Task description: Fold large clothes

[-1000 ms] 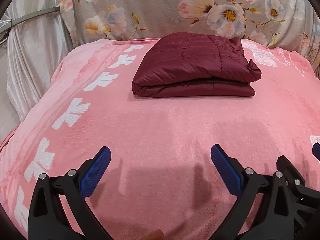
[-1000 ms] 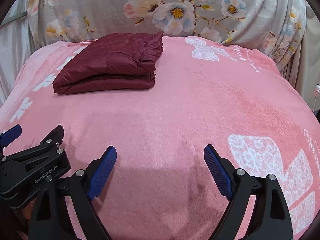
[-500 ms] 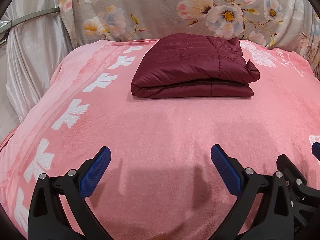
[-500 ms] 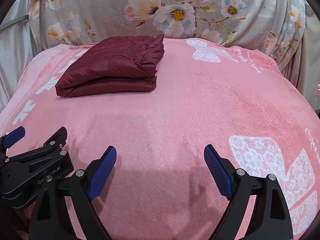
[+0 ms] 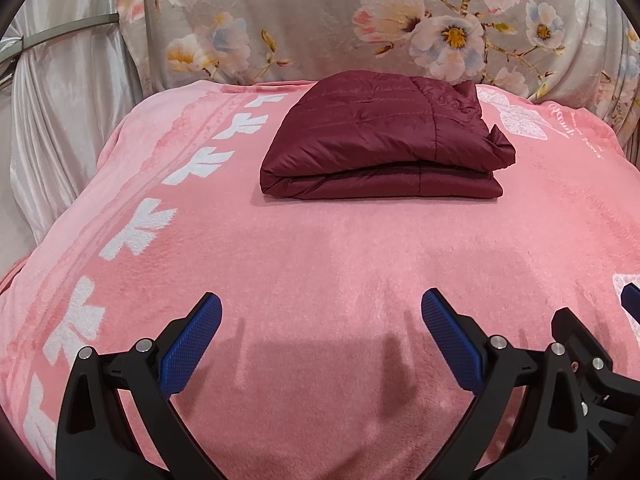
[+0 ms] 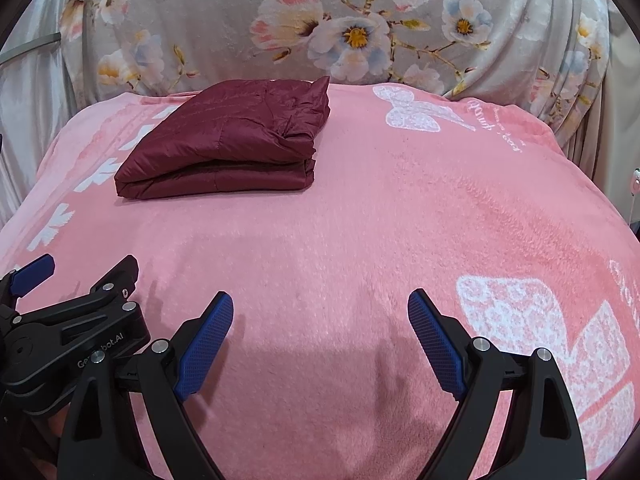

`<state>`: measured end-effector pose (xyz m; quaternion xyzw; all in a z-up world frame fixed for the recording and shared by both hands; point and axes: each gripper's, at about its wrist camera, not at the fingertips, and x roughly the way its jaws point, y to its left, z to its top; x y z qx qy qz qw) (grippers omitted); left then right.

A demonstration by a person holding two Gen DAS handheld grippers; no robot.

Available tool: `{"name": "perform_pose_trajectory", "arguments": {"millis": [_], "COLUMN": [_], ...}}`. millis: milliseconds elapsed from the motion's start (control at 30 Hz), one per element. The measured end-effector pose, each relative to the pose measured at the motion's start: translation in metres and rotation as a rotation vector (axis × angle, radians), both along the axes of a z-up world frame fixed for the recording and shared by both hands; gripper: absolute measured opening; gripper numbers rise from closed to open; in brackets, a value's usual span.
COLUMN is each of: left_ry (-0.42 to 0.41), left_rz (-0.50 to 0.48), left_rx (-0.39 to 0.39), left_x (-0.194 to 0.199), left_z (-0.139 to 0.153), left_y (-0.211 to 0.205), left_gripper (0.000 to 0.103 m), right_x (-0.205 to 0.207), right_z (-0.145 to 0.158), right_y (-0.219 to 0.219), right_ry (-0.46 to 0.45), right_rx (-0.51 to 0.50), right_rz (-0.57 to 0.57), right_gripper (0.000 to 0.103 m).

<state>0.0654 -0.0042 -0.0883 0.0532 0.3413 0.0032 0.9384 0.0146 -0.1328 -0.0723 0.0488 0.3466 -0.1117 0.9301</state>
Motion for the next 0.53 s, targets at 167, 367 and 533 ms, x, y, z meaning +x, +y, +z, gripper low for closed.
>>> {"name": "perform_pose_trajectory", "arguments": {"millis": [167, 367, 533], "left_ry": [0.002, -0.002, -0.003], "left_rz": [-0.006, -0.006, -0.006], "left_rx": [-0.014, -0.011, -0.012], "left_x": [-0.0001, 0.0000, -0.0002], "left_z": [-0.0005, -0.0007, -0.0005], "left_y": [-0.0003, -0.0004, 0.0000], "left_gripper": [0.097, 0.094, 0.093], "right_x": [-0.0017, -0.0022, -0.0034], "right_z": [0.0005, 0.0015, 0.0029], "right_y": [0.0018, 0.0032, 0.0056], "right_ry": [-0.006, -0.008, -0.014], "right_rx": [-0.003, -0.011, -0.025], "right_rz": [-0.002, -0.004, -0.003], "right_gripper": [0.087, 0.087, 0.087]}}
